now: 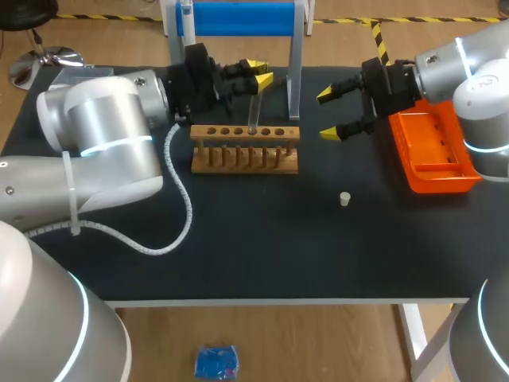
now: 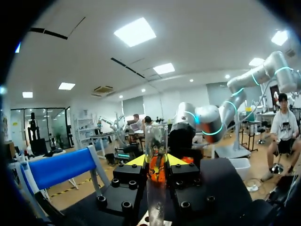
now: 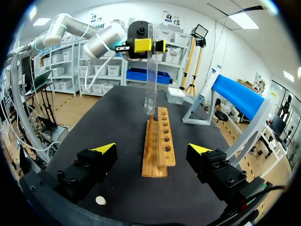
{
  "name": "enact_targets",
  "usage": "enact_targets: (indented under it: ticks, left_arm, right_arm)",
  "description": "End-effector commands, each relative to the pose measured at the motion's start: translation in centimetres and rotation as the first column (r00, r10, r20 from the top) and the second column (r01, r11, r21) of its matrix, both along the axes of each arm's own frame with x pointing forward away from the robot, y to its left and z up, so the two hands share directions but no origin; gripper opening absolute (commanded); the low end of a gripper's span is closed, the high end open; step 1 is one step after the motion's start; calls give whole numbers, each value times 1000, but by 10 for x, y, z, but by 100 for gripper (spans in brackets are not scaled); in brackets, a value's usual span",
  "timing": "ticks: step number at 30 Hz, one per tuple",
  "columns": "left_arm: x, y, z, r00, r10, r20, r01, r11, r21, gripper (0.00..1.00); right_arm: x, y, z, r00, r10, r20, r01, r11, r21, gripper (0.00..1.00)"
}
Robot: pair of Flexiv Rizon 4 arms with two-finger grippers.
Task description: Invert the test tube, pick up the pipette, mount the tip to pipette, aspirate from beaker and dispense into the tube, eject the tip, return the pipette, and cap with the stopper.
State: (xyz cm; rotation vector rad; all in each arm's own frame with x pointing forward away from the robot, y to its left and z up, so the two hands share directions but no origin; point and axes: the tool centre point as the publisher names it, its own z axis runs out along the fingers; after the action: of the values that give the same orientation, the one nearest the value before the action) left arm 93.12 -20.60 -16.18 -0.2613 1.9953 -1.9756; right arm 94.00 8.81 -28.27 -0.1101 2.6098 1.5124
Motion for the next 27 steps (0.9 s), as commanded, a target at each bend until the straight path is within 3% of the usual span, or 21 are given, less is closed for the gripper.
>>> enact_targets:
  ticks: [1, 6, 9, 27]
  left_arm:
    - [1, -4, 0, 998, 68, -11, -68, 997, -27, 0]
    - [6, -4, -2, 996, 73, -45, -77, 994, -78, 0]
    - [8, -3, -4, 994, 83, -73, -88, 994, -66, 0]
    - [8, -3, -4, 994, 83, -73, -88, 994, -66, 0]
  right_arm:
    - [-1, -1, 0, 1000, 0, 0, 0, 1000, -2, 100]
    - [-1, -1, 0, 1000, 0, 0, 0, 1000, -2, 100]
    - [-1, -1, 0, 1000, 0, 0, 0, 1000, -2, 100]
    - [-1, -1, 0, 1000, 0, 0, 0, 1000, -2, 100]
